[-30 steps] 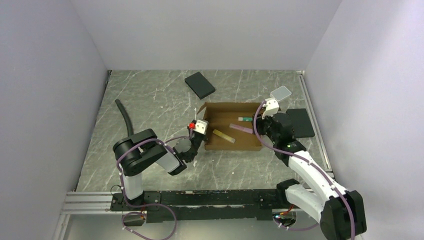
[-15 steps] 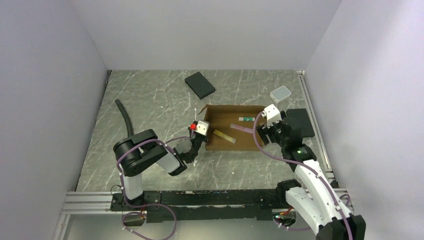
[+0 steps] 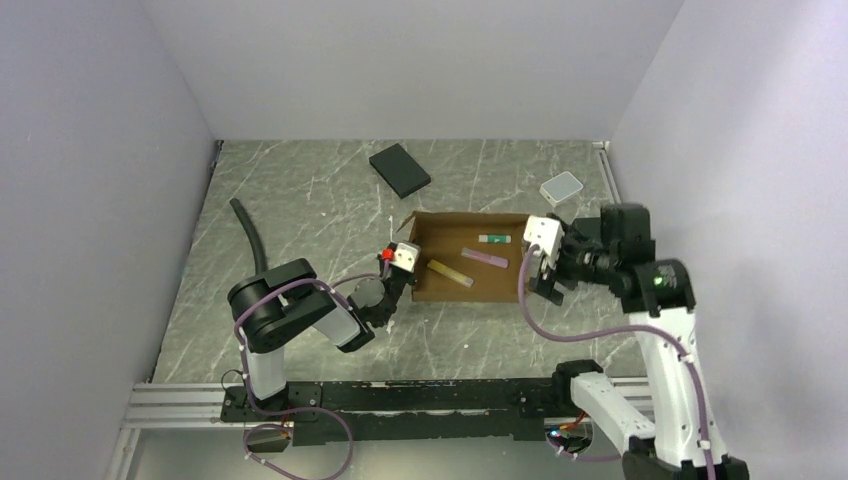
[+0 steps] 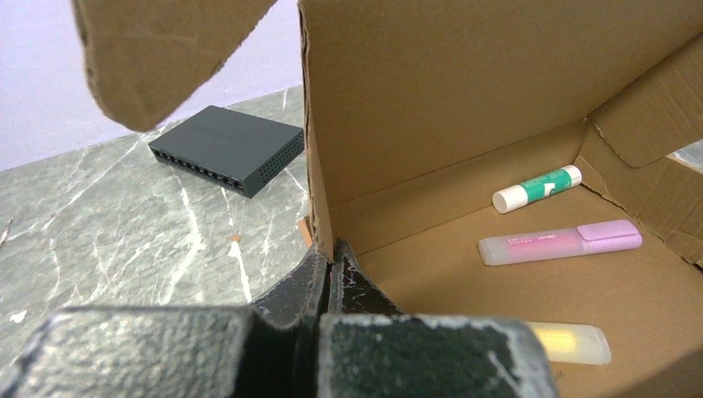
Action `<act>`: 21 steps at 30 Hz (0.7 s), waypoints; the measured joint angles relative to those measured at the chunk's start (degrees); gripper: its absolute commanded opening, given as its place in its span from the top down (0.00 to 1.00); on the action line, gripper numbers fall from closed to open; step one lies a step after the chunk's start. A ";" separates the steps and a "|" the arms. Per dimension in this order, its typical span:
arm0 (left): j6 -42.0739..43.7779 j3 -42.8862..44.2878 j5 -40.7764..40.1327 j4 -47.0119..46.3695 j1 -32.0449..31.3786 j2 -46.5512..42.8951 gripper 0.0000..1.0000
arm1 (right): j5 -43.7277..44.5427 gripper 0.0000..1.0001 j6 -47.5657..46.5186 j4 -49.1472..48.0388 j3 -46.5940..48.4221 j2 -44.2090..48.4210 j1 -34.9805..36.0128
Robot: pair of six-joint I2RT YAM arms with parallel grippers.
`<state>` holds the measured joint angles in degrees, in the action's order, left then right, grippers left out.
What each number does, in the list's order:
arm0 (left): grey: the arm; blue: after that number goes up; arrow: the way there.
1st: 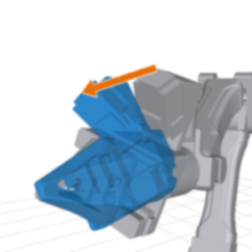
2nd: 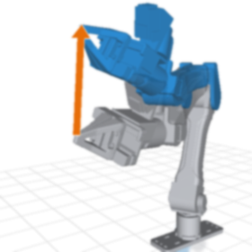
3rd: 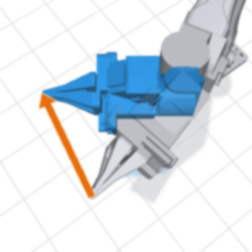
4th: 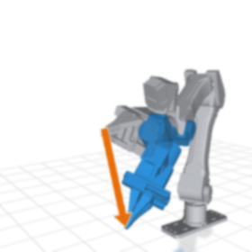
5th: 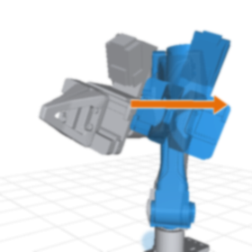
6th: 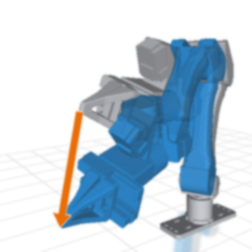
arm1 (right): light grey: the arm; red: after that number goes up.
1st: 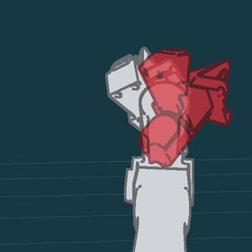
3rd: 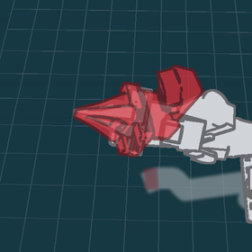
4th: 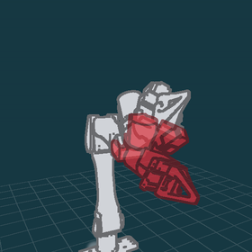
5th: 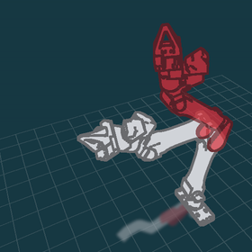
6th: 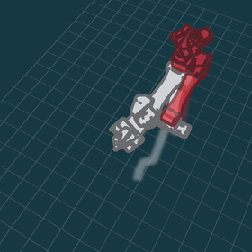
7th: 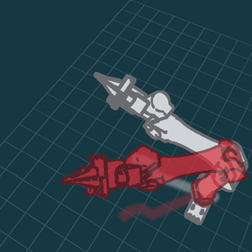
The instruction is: Fold the paper box
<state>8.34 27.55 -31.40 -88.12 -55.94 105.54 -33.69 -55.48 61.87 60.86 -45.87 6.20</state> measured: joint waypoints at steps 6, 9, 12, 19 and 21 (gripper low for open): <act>0.00 0.00 -0.07 -0.02 -0.33 0.17 1.00 | -10.25 0.10 -3.85 8.11 21.99 -12.28 2.36; 0.00 0.04 -0.11 0.00 -0.59 0.39 1.00 | -8.85 0.11 -2.67 6.67 24.30 -16.17 6.62; 0.00 0.11 -0.24 0.00 -0.79 0.48 1.00 | -6.19 0.14 -1.90 5.22 24.48 -20.96 10.34; 0.02 0.11 -0.39 0.00 -0.79 0.48 1.00 | 2.29 0.47 -1.66 -0.74 22.95 -27.80 13.75; 0.00 0.11 -0.42 0.00 -0.83 0.48 1.00 | 4.59 0.60 -1.92 -2.56 21.16 -27.15 14.56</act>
<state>8.34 27.66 -31.81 -88.12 -56.77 106.02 -29.10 -57.41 59.31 82.02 -73.01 20.75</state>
